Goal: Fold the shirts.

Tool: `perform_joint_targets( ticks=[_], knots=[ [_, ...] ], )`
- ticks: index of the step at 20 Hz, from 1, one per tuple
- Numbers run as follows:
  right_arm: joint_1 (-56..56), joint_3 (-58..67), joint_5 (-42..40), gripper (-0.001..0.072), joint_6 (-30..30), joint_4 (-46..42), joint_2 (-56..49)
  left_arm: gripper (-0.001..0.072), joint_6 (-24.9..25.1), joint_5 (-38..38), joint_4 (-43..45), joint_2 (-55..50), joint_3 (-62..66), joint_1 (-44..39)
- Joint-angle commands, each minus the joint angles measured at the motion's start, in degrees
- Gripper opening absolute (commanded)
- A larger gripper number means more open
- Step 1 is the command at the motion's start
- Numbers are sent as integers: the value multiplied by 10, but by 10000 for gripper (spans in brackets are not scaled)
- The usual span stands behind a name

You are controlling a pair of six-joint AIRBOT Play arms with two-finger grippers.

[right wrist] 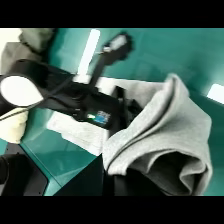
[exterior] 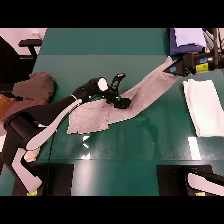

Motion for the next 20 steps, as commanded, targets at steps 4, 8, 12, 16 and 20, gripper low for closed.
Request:
perform_joint_targets(
  ticks=[4,8,12,16,20],
  knots=[
    [101,40,-49,13,17,9,4,20,-13,-48,19,-7,38,19],
    [157,40,-70,13,16,54,-9,20,-12,-92,81,92,43,98],
    [294,40,-171,14,-21,82,-58,21,-8,-104,162,242,43,207],
    [442,40,-322,335,-77,98,-142,20,-7,-109,222,364,43,301],
    [475,40,-281,407,-83,82,-186,21,-7,-130,226,417,42,349]
  ],
)
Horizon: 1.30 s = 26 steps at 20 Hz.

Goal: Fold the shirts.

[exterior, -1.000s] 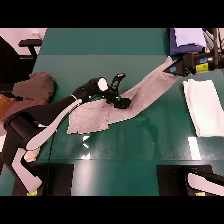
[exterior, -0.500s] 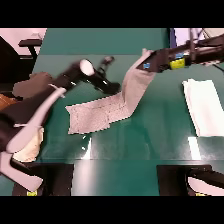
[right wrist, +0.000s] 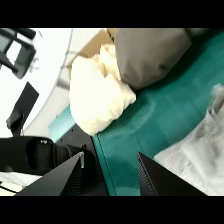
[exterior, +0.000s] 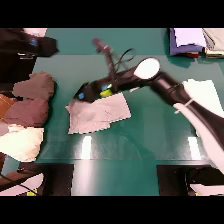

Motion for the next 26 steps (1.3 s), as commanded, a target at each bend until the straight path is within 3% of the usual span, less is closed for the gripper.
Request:
perform_joint_targets(
  ticks=[1,4,7,9,11,12,17,24,25,26],
  knots=[
    [18,0,31,405,-15,-26,-28,21,1,-20,19,48,0,40],
    [-47,-51,71,405,-8,-78,13,20,2,-43,18,48,0,40],
    [-148,-159,76,406,49,-197,84,20,2,-48,15,48,0,40],
    [-224,-222,78,418,87,-232,109,21,2,-50,2,47,0,40],
    [-292,-257,93,666,88,-214,99,21,2,-45,-16,47,-3,40],
    [-315,-263,104,668,88,-199,84,21,2,-43,-17,46,-4,40],
    [-325,-247,111,614,62,-108,-26,21,11,-45,-18,46,-7,40],
    [-212,-98,124,572,62,-55,-176,21,15,-47,-19,46,-7,40],
    [-197,-81,125,549,62,-41,-193,20,17,-48,-19,46,-7,40],
    [-182,-63,123,390,62,-35,-209,21,17,-48,-22,46,-7,40]
  ],
)
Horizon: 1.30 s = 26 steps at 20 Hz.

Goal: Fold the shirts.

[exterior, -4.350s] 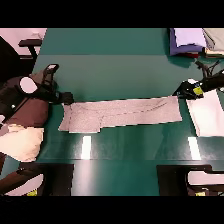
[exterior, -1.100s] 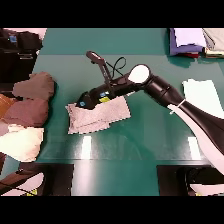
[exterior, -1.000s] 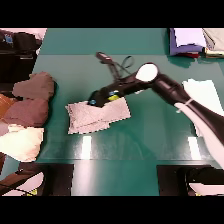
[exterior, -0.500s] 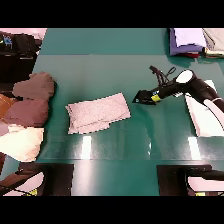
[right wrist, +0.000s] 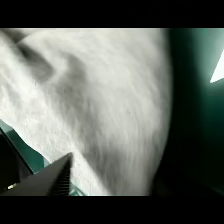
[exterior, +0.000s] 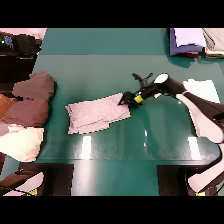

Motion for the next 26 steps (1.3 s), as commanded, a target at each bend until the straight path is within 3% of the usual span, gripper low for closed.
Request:
perform_joint_targets(
  ticks=[1,3,5,9,15,18,21,26],
  knots=[
    [53,64,-3,264,-1,25,-59,20,4,-1,-13,0,0,0],
    [65,86,-12,50,-8,23,-63,19,12,-1,-31,0,0,-4],
    [58,110,-11,14,-12,21,-56,19,12,0,-28,0,0,-24],
    [-25,116,-31,13,-8,-21,15,20,12,2,-24,0,0,-88],
    [-272,60,-59,14,68,-150,163,20,12,8,-25,0,0,-129],
    [-403,27,-109,14,77,-153,219,20,11,19,-27,0,0,-130],
    [-493,26,-108,13,76,-153,237,20,-3,21,-30,0,0,-130],
    [-538,31,-129,13,76,-152,237,20,-14,20,-30,0,0,-130]
  ],
)
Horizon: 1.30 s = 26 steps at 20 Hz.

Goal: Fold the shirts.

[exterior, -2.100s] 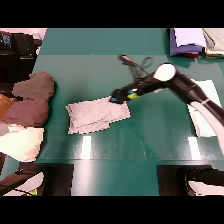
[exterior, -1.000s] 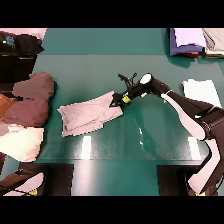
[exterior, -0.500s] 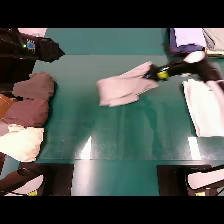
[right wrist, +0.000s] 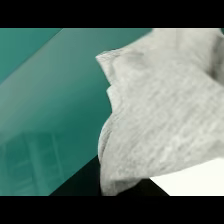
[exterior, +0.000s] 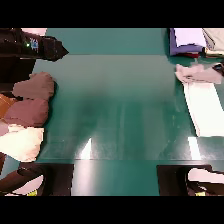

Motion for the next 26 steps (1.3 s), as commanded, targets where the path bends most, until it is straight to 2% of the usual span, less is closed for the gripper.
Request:
perform_joint_targets(
  ticks=[1,4,8,10,13,18,24,25,26],
  knots=[
    [-31,6,-21,14,2,-1,6,20,-7,0,-1,0,0,-1],
    [-26,54,-4,13,2,20,6,20,-7,-12,-1,0,0,-1],
    [-27,146,87,14,2,20,6,20,-7,-24,-1,0,0,-1],
    [-36,169,145,13,6,-7,8,20,-6,-26,-1,0,0,-1],
    [-38,166,200,14,19,-103,32,20,-5,-40,-1,0,0,-1],
    [-56,64,224,14,21,-173,119,20,-4,-48,-1,0,0,-1],
    [-139,-138,235,16,20,-174,229,20,5,-53,-1,0,0,-1],
    [-156,-165,235,36,19,-174,242,20,5,-54,-1,0,0,-1],
    [-171,-188,236,235,9,-174,252,21,5,-54,-1,0,0,-1]
  ],
)
